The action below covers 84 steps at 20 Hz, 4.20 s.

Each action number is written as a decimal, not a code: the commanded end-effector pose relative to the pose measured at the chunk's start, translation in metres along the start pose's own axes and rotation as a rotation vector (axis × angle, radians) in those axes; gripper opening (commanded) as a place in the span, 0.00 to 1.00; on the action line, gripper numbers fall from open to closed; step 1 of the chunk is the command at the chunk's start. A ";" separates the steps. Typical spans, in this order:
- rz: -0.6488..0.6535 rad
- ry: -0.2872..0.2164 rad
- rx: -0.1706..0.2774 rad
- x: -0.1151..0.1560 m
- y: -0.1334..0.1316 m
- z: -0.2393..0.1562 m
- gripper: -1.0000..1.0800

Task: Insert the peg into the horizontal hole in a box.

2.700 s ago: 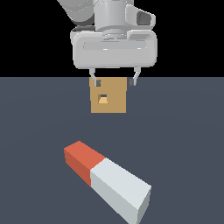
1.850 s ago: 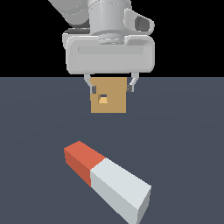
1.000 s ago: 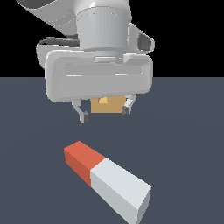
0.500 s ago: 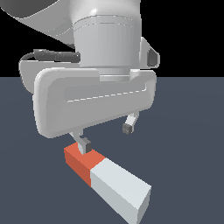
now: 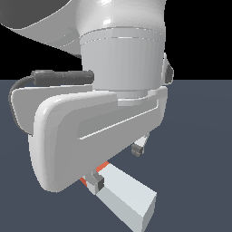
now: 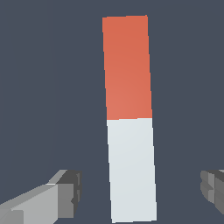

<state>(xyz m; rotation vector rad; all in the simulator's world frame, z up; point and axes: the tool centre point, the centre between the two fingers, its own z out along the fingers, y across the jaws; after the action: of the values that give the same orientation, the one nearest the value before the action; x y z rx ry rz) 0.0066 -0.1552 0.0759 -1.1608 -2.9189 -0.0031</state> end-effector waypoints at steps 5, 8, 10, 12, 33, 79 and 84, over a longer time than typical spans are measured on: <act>-0.044 -0.001 0.002 -0.009 -0.002 0.005 0.96; -0.042 -0.001 0.002 -0.009 -0.003 0.005 0.96; -0.042 -0.001 0.002 -0.009 -0.003 0.007 0.96; -0.043 -0.001 0.002 -0.009 -0.002 0.011 0.96; -0.047 -0.001 0.002 -0.010 -0.002 0.055 0.00; 0.529 -0.001 0.001 0.176 0.090 0.016 0.00; 0.610 -0.001 0.001 0.196 0.112 0.011 0.00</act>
<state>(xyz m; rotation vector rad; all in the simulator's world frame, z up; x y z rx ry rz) -0.0603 0.0516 0.0625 -1.9506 -2.4596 0.0025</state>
